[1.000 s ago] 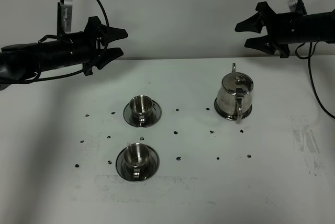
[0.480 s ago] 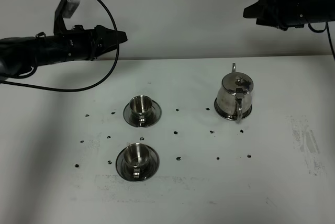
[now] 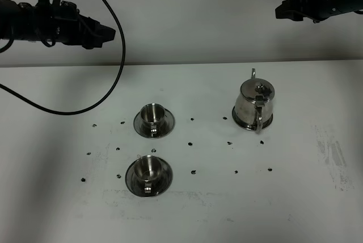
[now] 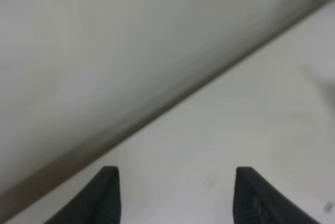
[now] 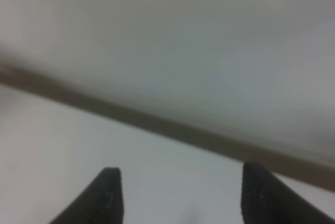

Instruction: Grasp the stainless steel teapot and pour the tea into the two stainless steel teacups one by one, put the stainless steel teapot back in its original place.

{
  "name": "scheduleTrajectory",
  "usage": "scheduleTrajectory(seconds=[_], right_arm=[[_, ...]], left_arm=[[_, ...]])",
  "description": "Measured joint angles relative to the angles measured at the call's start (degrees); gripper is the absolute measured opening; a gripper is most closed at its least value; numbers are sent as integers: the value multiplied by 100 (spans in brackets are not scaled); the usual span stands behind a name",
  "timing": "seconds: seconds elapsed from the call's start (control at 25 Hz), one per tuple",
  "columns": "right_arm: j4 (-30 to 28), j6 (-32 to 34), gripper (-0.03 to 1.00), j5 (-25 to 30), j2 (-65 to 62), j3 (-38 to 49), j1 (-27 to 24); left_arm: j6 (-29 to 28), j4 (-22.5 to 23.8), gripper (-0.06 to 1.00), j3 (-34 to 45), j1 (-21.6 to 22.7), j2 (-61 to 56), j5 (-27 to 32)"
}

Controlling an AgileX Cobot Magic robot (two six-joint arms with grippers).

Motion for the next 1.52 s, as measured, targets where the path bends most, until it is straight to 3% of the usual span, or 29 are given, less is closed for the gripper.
scheduleTrajectory(seconds=[0.16,0.32,0.6,0.92,1.04,1.32,1.52], right_arm=[[-1000,190,48,31,-537,217,156],[-1480,350,48,83,-1469,721,262],[-1773,733,45,594,-2747,1545,316],[-1593,758,45,571,-4554,2899,316],[-1359,636,45,210,-5395,3900,316],[-792,-152,45,-1535,-7439,6810,316],[-805,-143,45,-1928,-7882,7449,316]], left_arm=[[-851,1421,50,0,-13,-493,25],[-1447,2057,50,295,-44,-1284,-90],[-1820,2138,49,1772,0,-2908,-338],[-2248,2138,41,2757,686,-4557,-210],[-2279,2138,38,3166,889,-5160,-144],[-2591,2143,37,4395,1492,-6700,152],[-3181,2430,37,5136,1848,-7850,476]])
